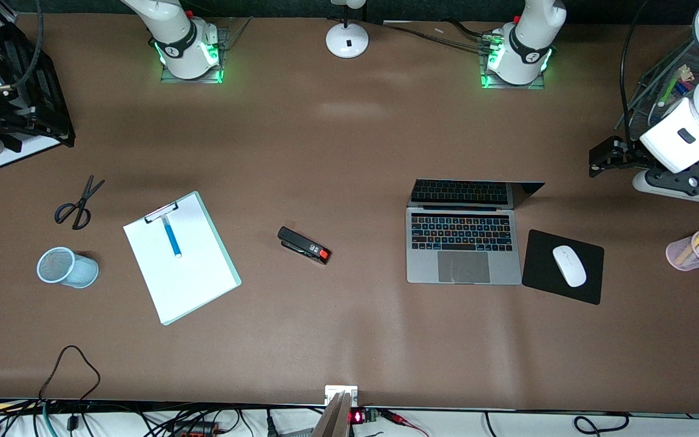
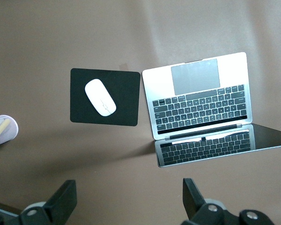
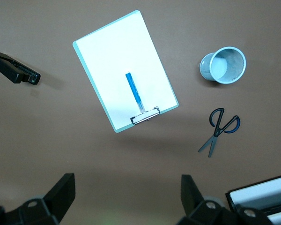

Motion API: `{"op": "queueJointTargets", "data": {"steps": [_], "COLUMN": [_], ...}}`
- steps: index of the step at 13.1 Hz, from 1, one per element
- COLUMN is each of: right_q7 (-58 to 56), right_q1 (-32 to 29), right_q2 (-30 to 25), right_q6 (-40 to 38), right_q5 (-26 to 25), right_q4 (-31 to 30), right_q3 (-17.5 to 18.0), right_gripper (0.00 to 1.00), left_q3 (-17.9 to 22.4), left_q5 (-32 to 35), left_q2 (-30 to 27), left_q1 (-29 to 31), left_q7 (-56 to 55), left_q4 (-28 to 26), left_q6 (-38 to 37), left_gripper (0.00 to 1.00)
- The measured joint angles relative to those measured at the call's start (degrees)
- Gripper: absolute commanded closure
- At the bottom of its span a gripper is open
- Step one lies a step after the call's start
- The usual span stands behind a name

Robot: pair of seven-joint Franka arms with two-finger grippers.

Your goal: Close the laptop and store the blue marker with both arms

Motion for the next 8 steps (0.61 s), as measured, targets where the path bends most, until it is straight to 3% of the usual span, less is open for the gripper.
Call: {"op": "queueJointTargets", "data": {"steps": [8], "right_q7": [0.06], "right_q1": [0.0], "right_q2": [0.48], "right_q6": [0.18], "right_q5": [0.02], "right_q4": [-0.01], "right_q3": [0.0], "right_gripper": [0.0], "left_q3": [0.0], "left_q5": [0.0], "left_q2": [0.0], "left_q1": [0.0], "left_q7": [0.0], "left_q4": [0.0], "left_q6": [0.0], "left_gripper": [0.0]}}
